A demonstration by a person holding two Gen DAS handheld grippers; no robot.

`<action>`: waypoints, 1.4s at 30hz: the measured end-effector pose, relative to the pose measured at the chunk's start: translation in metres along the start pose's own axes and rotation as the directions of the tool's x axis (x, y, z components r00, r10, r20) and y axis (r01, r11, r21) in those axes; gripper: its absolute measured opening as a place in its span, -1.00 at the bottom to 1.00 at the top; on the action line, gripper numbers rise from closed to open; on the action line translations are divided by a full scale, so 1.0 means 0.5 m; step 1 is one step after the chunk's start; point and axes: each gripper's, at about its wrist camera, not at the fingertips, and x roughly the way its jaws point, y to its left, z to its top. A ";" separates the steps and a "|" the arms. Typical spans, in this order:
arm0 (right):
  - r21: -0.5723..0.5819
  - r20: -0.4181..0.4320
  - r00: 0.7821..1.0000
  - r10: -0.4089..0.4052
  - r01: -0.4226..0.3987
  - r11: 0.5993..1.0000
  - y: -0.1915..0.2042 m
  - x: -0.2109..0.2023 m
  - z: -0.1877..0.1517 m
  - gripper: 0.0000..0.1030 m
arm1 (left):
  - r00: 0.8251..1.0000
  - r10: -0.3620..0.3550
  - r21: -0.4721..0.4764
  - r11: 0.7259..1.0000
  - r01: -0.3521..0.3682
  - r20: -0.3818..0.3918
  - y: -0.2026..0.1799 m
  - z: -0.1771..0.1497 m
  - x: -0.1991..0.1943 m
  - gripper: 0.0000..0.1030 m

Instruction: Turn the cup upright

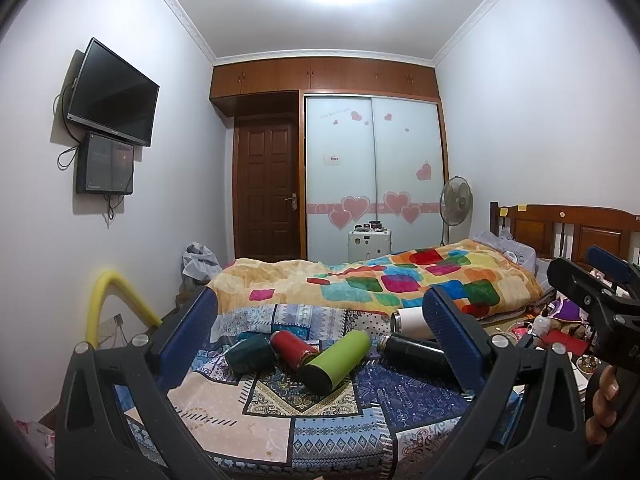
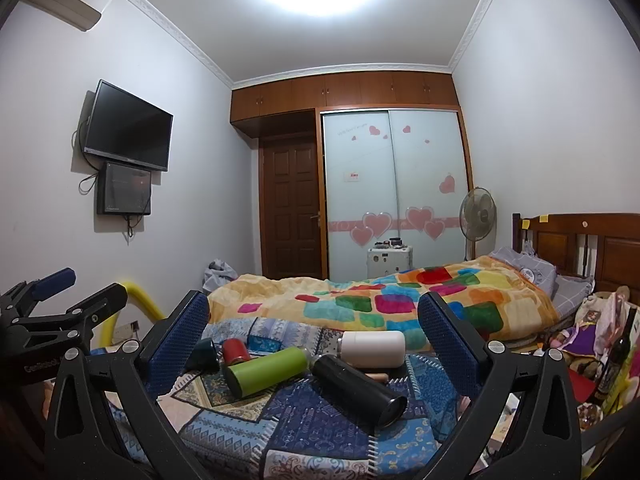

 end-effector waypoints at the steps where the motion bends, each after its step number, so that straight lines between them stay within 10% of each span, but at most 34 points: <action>1: 0.000 -0.001 1.000 0.000 0.000 1.000 0.002 0.002 0.000 1.00 | 1.000 -0.001 -0.001 1.000 0.001 0.001 0.001 -0.001 0.000 1.00; 42: -0.001 -0.001 1.000 0.002 -0.002 1.000 0.009 0.000 0.008 1.00 | 1.000 0.001 -0.009 1.000 -0.001 0.010 0.007 -0.004 -0.007 1.00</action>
